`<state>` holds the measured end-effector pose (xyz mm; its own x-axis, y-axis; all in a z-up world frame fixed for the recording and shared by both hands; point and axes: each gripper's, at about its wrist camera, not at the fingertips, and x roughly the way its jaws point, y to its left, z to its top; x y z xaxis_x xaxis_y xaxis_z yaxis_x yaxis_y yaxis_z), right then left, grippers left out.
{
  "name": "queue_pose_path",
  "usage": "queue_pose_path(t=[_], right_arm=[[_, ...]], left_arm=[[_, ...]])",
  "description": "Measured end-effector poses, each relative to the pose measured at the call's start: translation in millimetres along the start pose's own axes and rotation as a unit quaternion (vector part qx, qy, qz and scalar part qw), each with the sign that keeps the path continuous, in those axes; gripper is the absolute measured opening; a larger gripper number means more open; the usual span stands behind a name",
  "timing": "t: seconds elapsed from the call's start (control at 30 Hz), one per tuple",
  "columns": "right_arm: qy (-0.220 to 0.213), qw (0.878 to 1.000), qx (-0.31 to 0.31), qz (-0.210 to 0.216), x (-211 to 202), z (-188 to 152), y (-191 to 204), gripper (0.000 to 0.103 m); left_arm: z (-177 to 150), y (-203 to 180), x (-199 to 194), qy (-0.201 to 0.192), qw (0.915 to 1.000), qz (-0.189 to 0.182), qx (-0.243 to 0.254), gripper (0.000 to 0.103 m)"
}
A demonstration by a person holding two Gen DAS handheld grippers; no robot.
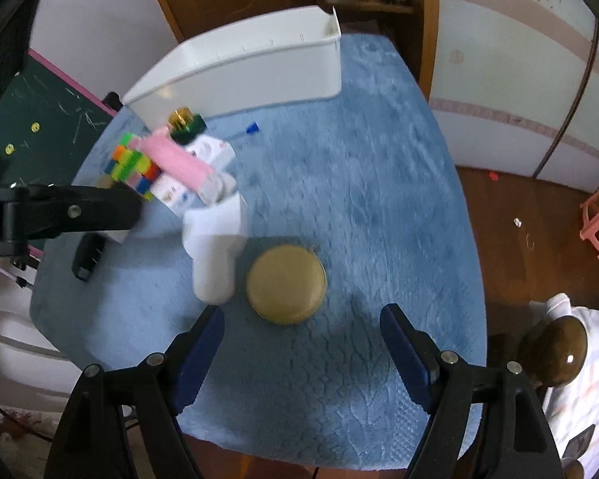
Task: Organize rigid objects
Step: 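Grasp the white plastic piece with the left tool while the right tool grasps the gold compact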
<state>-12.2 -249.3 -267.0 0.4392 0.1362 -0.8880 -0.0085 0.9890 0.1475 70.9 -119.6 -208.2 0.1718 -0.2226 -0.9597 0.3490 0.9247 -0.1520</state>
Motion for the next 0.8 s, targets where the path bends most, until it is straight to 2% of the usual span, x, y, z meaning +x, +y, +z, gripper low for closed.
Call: queue_pose_path(t=[0.3, 0.63, 0.8], right_arm=[[0.008, 1.000, -0.020, -0.022, 26, -15, 8, 0.081], [-0.013, 0.998, -0.031, -0.047, 33, -15, 15, 0.081], [-0.022, 0.998, -0.033, -0.056, 38, -7, 18, 0.081]], left_arm=[[5, 9, 50, 0.029, 0.9962, -0.008, -0.082, 0.073], [8, 20, 63, 0.040, 0.9884, -0.022, -0.145, 0.073], [9, 21, 66, 0.042, 0.9855, -0.012, -0.164, 0.073]])
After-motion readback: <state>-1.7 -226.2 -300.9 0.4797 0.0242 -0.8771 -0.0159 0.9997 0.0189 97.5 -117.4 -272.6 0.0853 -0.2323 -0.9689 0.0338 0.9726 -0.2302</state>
